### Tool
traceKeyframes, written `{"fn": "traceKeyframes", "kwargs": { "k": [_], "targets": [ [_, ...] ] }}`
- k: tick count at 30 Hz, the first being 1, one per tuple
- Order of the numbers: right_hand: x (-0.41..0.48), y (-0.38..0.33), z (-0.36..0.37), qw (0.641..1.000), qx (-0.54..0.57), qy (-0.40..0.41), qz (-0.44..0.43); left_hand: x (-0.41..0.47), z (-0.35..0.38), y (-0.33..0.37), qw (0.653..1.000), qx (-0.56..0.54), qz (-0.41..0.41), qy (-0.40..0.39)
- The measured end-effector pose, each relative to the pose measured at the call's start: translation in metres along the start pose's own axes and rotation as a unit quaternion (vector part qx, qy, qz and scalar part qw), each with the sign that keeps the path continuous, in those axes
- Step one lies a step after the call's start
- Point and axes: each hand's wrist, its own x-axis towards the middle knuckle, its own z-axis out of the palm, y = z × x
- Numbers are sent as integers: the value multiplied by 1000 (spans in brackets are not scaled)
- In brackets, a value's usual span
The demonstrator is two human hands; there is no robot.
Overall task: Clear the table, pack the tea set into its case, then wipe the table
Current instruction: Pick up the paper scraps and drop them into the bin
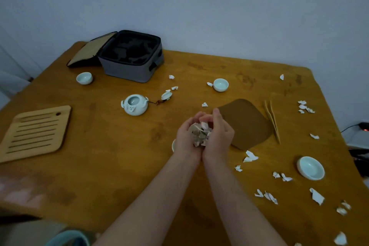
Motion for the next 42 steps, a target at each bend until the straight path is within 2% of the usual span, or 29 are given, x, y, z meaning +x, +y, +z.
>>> {"fn": "traceKeyframes", "kwargs": {
  "k": [4, 11, 21, 28, 33, 35, 38, 42],
  "targets": [
    [-17, -9, -24, 1000, -7, -29, -10, -21, -9, -24, 1000, -3, 16, -14],
    [-61, -22, -58, 996, 36, -51, 62, -61, -30, -54, 997, -39, 68, 2],
    [-168, 7, -93, 993, 6, -25, 113, -154, -88, -73, 994, -98, 17, 47],
    [-241, 66, -120, 982, 36, 57, 175, -179, -186, -85, 982, -151, -18, 113],
    [-267, 125, -149, 972, 10, 95, 214, -177, -251, -101, 966, -207, -107, 110],
    [-269, 152, -161, 968, -16, 112, 226, -170, -278, -109, 968, -187, -134, 103],
    [-269, 192, -181, 959, -44, 112, 256, -148, -318, -119, 973, -129, -137, 133],
    [-264, 236, -200, 946, -81, 120, 290, -117, -361, -132, 969, -109, -152, 159]
  ]
}}
